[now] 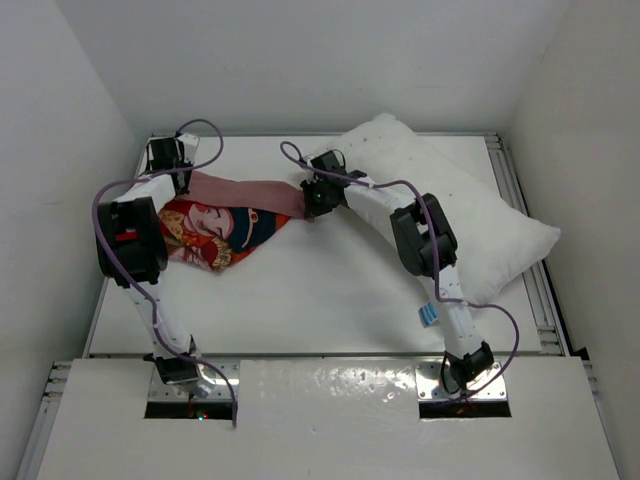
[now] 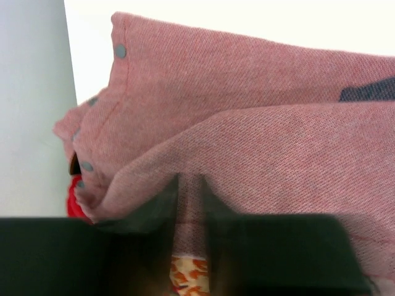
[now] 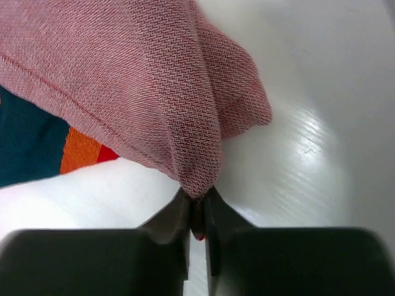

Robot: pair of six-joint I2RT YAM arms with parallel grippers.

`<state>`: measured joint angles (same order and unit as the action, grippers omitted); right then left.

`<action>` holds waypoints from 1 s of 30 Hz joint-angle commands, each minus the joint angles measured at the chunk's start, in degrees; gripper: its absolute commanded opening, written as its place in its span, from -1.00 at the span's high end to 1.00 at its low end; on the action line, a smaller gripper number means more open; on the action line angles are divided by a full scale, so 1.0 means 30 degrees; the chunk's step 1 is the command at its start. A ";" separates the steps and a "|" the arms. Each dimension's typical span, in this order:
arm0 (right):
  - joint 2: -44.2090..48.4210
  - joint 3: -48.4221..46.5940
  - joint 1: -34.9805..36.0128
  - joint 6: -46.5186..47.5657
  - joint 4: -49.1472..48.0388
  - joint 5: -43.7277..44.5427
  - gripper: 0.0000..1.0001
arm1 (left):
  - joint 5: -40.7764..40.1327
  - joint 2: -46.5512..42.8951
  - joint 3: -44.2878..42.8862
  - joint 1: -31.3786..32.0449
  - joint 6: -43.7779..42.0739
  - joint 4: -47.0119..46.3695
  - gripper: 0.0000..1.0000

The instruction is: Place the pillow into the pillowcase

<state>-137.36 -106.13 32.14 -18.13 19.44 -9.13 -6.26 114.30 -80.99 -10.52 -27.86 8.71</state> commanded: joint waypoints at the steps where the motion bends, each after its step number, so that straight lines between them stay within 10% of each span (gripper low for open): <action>1: 0.0871 0.0189 0.0214 -0.0255 -0.1234 -0.0678 1.00 | -0.0052 -0.0276 -0.0337 -0.0008 -0.0500 -0.0473 0.98; 8: 0.2950 -0.0424 0.0097 -0.0460 -0.2262 -0.1175 1.00 | 0.0153 -0.0775 -0.0891 -0.0593 0.0056 0.0578 1.00; 13: 0.5262 -0.1622 -0.0078 -0.0695 -0.2758 -0.2753 1.00 | 0.1644 -0.1069 -0.2822 -0.1792 0.2573 0.2774 -0.34; 27: 1.2825 -0.0316 -0.1576 0.1089 -1.0809 -0.5320 1.00 | 1.0931 -0.1567 -0.9095 -0.1269 0.3836 0.5037 -0.79; 30: 1.1458 -0.2983 0.0117 0.3866 -0.5726 -0.7440 1.00 | 1.1988 -0.1392 -0.9243 -0.0917 0.3896 0.5181 -0.80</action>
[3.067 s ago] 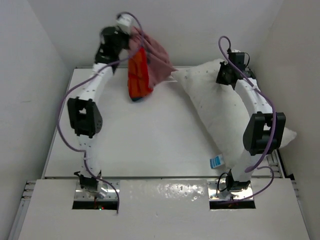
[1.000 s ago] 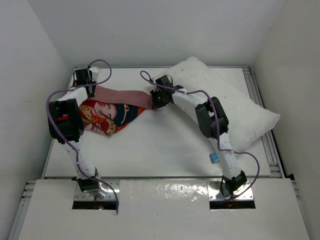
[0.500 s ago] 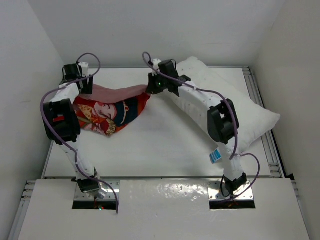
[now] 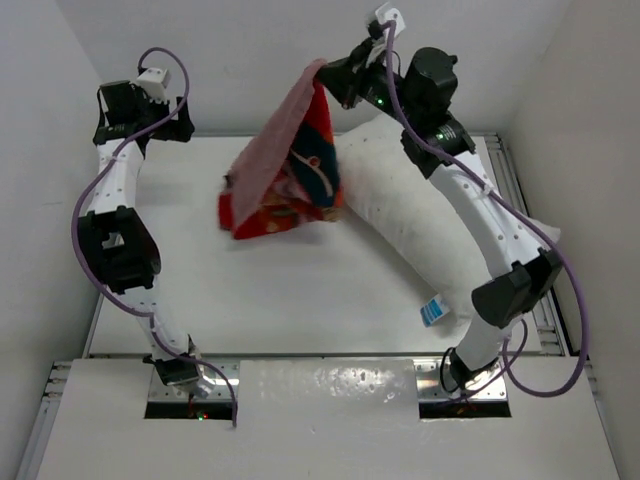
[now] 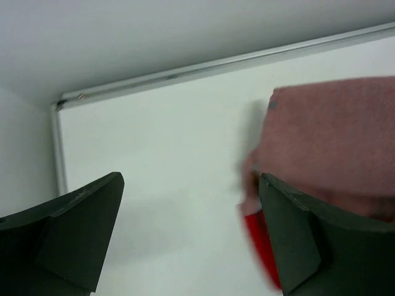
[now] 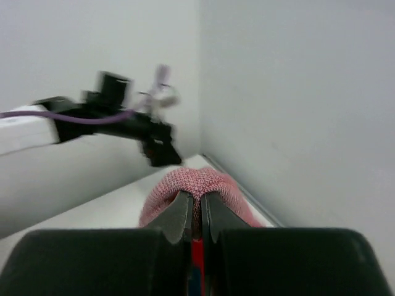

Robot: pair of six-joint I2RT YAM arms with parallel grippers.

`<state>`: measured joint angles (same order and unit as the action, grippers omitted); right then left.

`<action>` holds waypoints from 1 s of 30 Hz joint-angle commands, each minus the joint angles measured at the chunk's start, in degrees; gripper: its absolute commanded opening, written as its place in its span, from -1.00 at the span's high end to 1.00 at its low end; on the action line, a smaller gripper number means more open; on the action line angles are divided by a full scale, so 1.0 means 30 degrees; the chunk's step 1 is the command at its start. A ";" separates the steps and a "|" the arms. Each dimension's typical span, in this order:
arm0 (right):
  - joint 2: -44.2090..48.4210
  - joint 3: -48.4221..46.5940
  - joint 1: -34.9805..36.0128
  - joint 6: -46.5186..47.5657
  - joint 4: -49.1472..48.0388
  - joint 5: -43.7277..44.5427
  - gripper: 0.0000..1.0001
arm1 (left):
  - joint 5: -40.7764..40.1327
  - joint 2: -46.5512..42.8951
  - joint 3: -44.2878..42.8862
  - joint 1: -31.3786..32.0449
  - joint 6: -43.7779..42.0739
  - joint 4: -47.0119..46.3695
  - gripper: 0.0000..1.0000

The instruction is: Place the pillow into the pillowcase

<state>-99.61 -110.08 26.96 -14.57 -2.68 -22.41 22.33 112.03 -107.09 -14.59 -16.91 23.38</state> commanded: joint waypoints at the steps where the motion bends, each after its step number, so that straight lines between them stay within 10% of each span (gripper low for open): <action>1: -0.2959 -0.3019 0.2259 0.4196 0.3046 -0.4090 0.98 | 0.2489 -0.0605 -0.0486 0.0584 0.0158 0.0410 -0.81; 4: -0.4966 -0.5554 0.3229 0.4390 0.5696 -0.6492 0.19 | 0.2431 -0.0604 -0.0224 0.1141 -0.0836 0.1139 -0.81; 5: -0.4737 -0.4015 0.3172 0.3836 0.4827 -0.6706 -0.61 | 0.2315 -0.0691 -0.0106 0.1374 -0.1332 0.1318 -0.81; 6: -0.4445 -0.3216 0.3055 0.3250 0.2875 -0.6708 -0.94 | 0.2343 -0.0779 0.0069 0.1522 -0.1598 0.1580 -0.82; 16: -0.2422 0.0099 0.0011 -0.1811 0.2211 -0.1029 -0.96 | 0.2869 -0.1278 0.1827 0.4537 -0.7424 0.5621 -0.98; 19: -0.2566 0.0950 -0.2040 -0.3812 0.3524 0.0055 0.37 | 0.2812 -0.1162 0.3115 0.6296 -0.9947 0.7878 -0.99; 21: -0.2713 0.1475 -0.2742 -0.4371 0.4258 0.0846 0.62 | 0.2957 -0.0987 0.3759 0.6765 -1.0648 0.8319 -0.99; 25: -0.2656 0.2912 -0.3302 -0.4695 0.5285 0.1845 -0.13 | 0.2199 -0.0897 0.6972 0.7527 -1.4047 0.9813 -0.99; 30: -0.2392 0.4172 -0.3859 -0.4754 0.6514 0.4216 -0.43 | -0.0670 -0.2096 1.1021 0.8202 -1.5721 0.8009 -0.99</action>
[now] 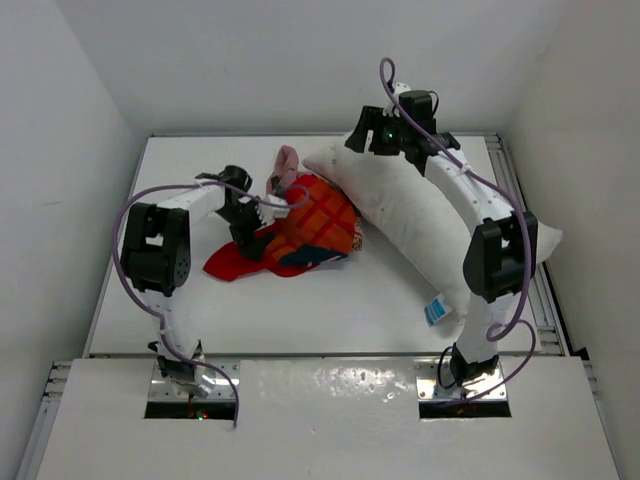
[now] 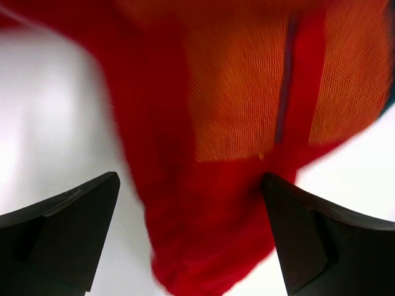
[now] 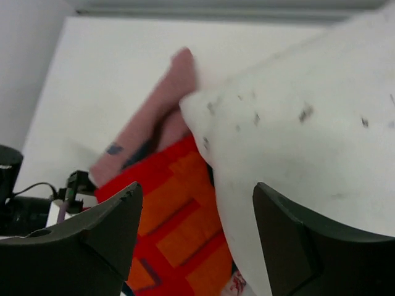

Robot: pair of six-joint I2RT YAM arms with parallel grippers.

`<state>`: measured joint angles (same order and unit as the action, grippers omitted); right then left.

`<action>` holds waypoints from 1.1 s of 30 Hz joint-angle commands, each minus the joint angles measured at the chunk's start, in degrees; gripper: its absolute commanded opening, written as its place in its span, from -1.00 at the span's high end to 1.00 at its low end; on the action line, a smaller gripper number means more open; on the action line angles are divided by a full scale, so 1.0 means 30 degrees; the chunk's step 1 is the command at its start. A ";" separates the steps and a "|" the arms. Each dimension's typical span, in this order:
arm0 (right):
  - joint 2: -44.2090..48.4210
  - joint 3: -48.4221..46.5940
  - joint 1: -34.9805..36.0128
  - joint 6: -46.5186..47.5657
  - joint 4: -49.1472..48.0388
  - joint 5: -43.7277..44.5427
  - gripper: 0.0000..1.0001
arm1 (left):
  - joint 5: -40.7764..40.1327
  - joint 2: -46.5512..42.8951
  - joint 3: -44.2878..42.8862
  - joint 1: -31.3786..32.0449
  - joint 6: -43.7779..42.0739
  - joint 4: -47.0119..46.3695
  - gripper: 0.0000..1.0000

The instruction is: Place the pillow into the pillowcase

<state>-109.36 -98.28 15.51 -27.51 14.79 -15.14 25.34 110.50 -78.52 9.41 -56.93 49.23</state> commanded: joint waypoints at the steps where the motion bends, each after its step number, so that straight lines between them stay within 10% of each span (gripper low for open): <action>1: 0.0916 0.0327 -0.0100 -0.0382 0.0841 0.2199 -0.45 | -0.2231 -0.1820 0.2115 0.0261 -0.2440 -0.1171 -0.99; 5: 0.0742 0.0914 -0.0277 -0.0236 0.0931 0.2848 -0.45 | -0.5946 -0.3342 0.6475 0.1021 -0.2526 -0.4716 -0.73; 6: 0.0596 0.0827 -0.0248 -0.0235 0.1047 0.2558 -0.43 | -0.6276 -0.3462 0.6805 0.1140 -0.2586 -0.5272 -0.39; 7: 0.0507 0.0739 -0.0189 -0.0322 0.1164 0.2381 -0.37 | -0.6570 -0.3521 0.6895 0.1199 -0.2558 -0.5452 0.65; 8: 0.0361 0.0622 -0.0102 -0.0323 0.1223 0.2205 -0.32 | -0.7066 -0.3522 0.6751 0.1083 -0.1659 -0.5657 1.00; 15: -0.0285 -0.1048 0.0514 0.1023 0.0787 0.0534 0.37 | -1.0785 -0.3464 0.0726 -0.1406 0.3357 -1.0859 1.00; 21: 0.0564 -0.0056 0.0251 0.0616 -0.1231 0.0036 0.81 | -0.9038 -0.3812 -0.7485 -0.1672 0.0962 -1.1719 1.00; 27: 0.1678 0.1821 -0.0217 -0.0294 -0.3287 -0.0111 0.94 | -0.6281 -0.7793 -0.1906 -0.2256 -0.3434 -1.1254 1.00; 33: 0.0948 0.1502 -0.0569 -0.0880 -0.3376 -0.0256 0.99 | -0.6339 -1.1604 0.3350 -0.3107 -0.1828 -1.3012 1.00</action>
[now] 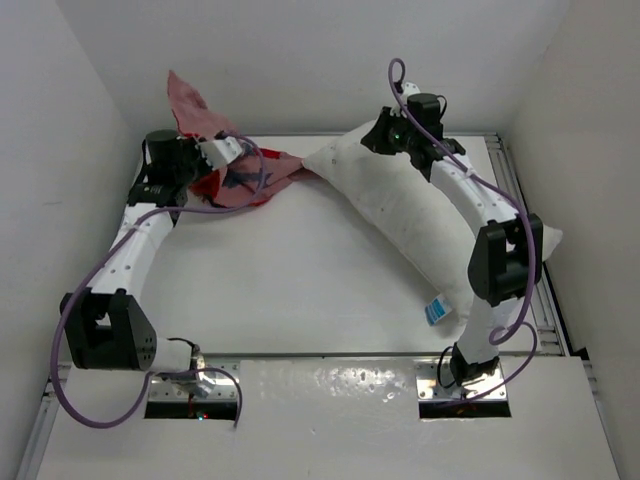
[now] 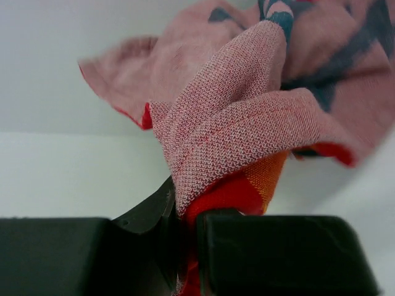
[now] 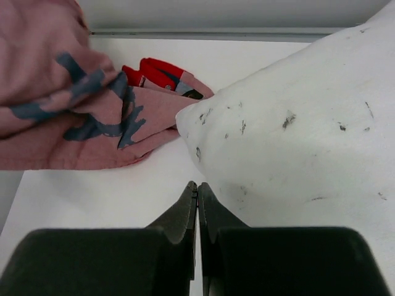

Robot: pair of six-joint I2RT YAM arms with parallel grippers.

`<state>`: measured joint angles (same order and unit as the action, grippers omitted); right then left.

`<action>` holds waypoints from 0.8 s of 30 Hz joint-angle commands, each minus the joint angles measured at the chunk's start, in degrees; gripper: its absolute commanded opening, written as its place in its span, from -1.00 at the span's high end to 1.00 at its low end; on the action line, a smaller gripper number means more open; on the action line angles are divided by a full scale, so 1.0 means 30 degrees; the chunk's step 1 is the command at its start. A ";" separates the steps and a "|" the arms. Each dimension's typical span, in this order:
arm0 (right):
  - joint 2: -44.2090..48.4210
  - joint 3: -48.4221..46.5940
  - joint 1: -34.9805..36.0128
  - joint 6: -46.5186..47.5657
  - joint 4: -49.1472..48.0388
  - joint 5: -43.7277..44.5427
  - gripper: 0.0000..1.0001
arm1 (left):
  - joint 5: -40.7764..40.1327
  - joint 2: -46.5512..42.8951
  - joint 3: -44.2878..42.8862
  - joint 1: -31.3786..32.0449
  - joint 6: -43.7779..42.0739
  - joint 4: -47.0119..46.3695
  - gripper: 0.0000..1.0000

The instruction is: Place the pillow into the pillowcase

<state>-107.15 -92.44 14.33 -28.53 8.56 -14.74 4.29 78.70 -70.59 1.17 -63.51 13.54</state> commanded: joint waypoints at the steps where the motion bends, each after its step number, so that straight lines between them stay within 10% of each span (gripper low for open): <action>1: -0.0051 -0.0677 -0.0176 -0.0740 -0.1242 -0.0534 0.99 | 0.0533 -0.1529 0.0707 -0.0389 0.0774 -0.1173 1.00; 8: -0.1986 -0.2351 -0.0088 -0.1443 -0.0888 -0.1618 0.09 | -0.1343 -0.3582 0.1756 -0.2582 0.1486 0.0601 1.00; 13: -0.2250 -0.1413 -0.0409 -0.2939 -0.2353 -0.2203 -0.22 | -0.2481 -0.6716 0.8041 -0.6594 -0.1737 0.2109 1.00; 15: -0.2251 -0.1353 -0.0469 -0.2853 -0.2297 -0.2234 -0.37 | -0.2779 -0.7332 0.9024 -0.8085 -0.1597 0.1493 0.26; 17: -0.2251 -0.1237 -0.0732 -0.2677 -0.2237 -0.2031 -0.48 | -0.1643 -0.7482 0.8273 -0.8678 -0.0020 0.1695 -0.94; 22: -0.2222 -0.1061 -0.1200 -0.2354 -0.1740 -0.1328 -0.97 | 0.4613 -0.5790 0.3410 -0.7342 0.2042 0.4557 -0.99; 24: -0.1988 -0.0856 -0.1318 -0.1887 -0.1447 -0.0684 -0.97 | 0.6559 -0.4590 0.1736 -0.5530 0.0492 0.6027 -0.45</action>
<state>-114.87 -95.94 11.20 -35.73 5.17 -19.18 9.28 62.52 -57.52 -21.65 -60.23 28.93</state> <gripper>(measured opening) 0.985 0.794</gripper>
